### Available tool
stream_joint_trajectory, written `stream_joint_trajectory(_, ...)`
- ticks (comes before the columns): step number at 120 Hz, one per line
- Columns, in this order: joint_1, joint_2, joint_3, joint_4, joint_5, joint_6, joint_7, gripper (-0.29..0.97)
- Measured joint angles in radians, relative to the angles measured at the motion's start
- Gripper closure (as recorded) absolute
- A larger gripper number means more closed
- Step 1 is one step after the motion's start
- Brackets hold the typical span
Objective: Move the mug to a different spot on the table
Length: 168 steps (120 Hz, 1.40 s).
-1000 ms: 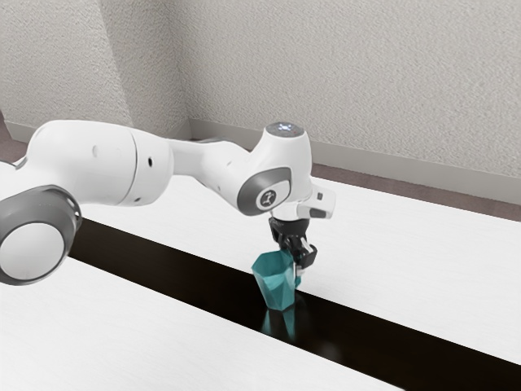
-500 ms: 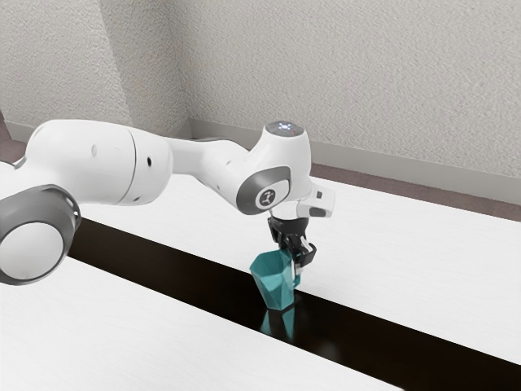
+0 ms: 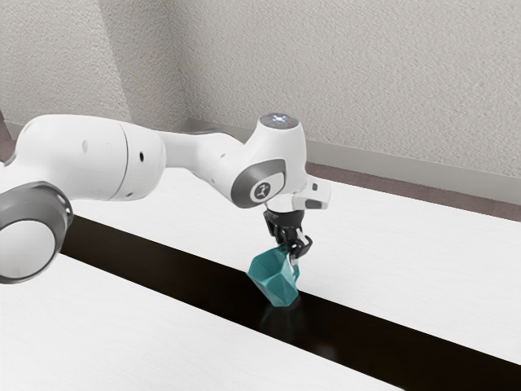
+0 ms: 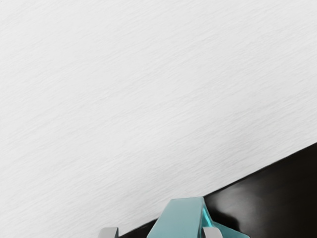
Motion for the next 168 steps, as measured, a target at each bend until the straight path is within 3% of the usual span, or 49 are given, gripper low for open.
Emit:
stream_joint_trajectory(39, 0.000, -0.012, 0.019, -0.006, 0.086, 0.003, -0.056, 0.70)
stream_joint_trajectory(68, 0.002, -0.076, 0.043, -0.045, 0.097, 0.003, -0.097, 0.72)
stream_joint_trajectory(124, 0.046, -0.214, 0.125, -0.231, 0.091, -0.048, -0.149, 0.72)
stream_joint_trajectory(146, 0.063, -0.249, 0.154, -0.241, 0.016, -0.176, -0.157, 0.72)
stream_joint_trajectory(168, 0.095, -0.246, 0.155, -0.222, -0.005, -0.281, -0.151, 0.72)
